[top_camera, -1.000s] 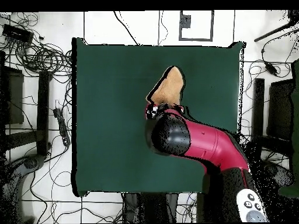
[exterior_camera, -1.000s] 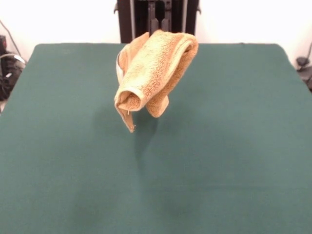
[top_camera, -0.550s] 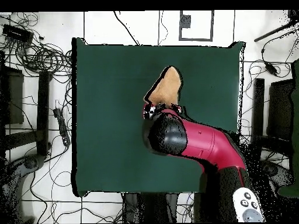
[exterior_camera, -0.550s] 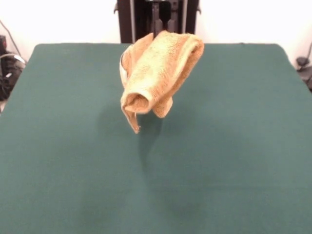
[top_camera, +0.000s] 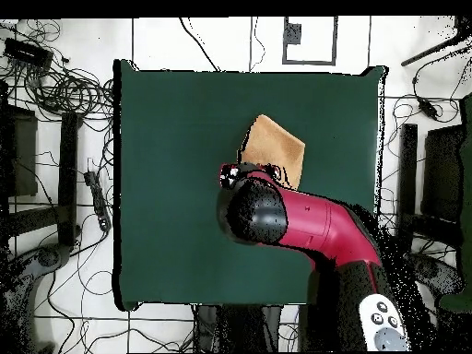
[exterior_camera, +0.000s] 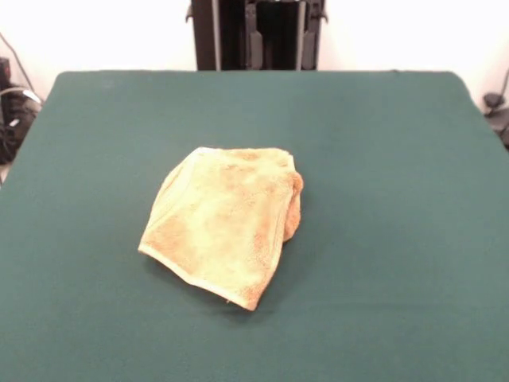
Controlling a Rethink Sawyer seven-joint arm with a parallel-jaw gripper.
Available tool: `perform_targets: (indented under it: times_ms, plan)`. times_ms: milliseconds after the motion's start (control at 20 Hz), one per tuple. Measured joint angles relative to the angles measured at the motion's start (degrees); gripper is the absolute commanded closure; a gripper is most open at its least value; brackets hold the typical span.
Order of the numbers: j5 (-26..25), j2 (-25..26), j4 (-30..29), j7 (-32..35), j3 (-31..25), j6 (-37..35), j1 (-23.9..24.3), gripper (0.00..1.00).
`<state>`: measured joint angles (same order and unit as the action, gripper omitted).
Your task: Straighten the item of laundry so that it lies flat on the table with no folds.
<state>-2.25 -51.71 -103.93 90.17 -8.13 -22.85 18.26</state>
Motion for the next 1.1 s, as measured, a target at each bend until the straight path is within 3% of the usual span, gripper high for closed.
perform_targets:
  times_ms: [500, 1100]
  plan:
    - [0.0, 0.1, 0.2, 0.0, 0.5, 0.0, -0.8, 0.00]
    - [0.0, 1.5, 1.7, 0.0, 1.8, 0.0, -4.9, 0.00]
